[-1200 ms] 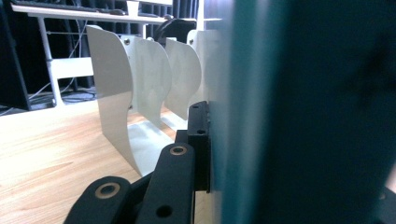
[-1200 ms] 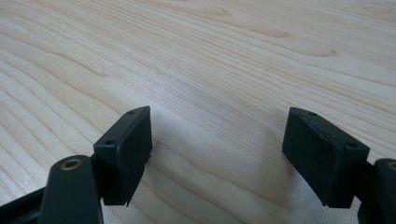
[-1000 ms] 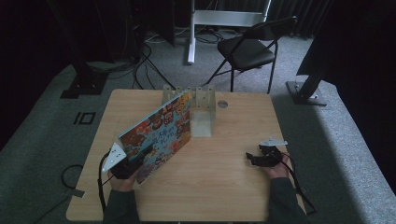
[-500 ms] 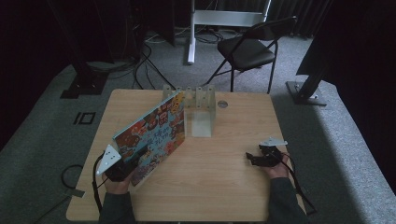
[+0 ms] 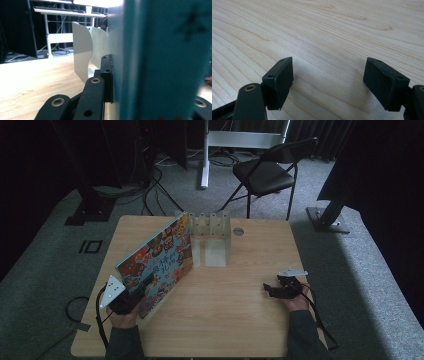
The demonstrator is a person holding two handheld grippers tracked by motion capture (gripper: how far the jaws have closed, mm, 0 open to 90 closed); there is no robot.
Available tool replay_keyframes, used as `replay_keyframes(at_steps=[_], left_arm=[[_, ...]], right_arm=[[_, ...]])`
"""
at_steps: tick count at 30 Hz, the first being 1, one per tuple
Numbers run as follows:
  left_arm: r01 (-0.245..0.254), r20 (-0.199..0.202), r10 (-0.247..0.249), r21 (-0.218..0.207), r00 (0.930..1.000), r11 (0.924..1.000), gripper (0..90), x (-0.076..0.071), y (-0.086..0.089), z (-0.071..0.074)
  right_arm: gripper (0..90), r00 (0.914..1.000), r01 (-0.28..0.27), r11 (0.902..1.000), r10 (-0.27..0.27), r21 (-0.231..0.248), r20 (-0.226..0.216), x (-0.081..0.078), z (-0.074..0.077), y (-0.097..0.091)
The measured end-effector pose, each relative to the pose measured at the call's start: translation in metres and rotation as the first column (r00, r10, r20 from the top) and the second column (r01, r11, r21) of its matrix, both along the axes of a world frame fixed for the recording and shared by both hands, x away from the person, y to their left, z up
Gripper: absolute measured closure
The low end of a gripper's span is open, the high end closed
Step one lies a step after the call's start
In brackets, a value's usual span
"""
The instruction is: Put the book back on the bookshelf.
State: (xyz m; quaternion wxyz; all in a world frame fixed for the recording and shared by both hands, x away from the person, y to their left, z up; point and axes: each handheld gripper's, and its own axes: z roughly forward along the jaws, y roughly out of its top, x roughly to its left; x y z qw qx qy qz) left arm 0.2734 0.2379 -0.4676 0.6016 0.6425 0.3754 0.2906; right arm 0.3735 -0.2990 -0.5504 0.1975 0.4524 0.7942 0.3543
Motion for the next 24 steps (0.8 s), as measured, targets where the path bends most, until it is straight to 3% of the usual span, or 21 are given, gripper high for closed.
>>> replay_keyframes(at_steps=[9, 21, 24], left_arm=[[-0.043, 0.011, 0.043, -0.003, 0.999, 0.9991, 81.1, 0.005, -0.006, 0.007], [-0.072, 0.005, 0.072, 0.027, 0.9974, 0.997, 81.1, 0.014, -0.02, 0.014], [-0.1, 0.012, 0.1, 0.033, 0.9949, 0.9944, 81.1, 0.017, -0.026, 0.016]], right_arm=[[23.8, 1.0, 0.0, 1.0, 0.0, 0.001, -0.001, 0.0, 0.0, 0.0], [23.8, 1.0, 0.0, 1.0, 0.0, 0.001, -0.001, 0.0, 0.0, 0.0], [23.7, 1.0, 0.001, 1.0, -0.001, 0.001, -0.001, 0.0, 0.0, 0.0]])
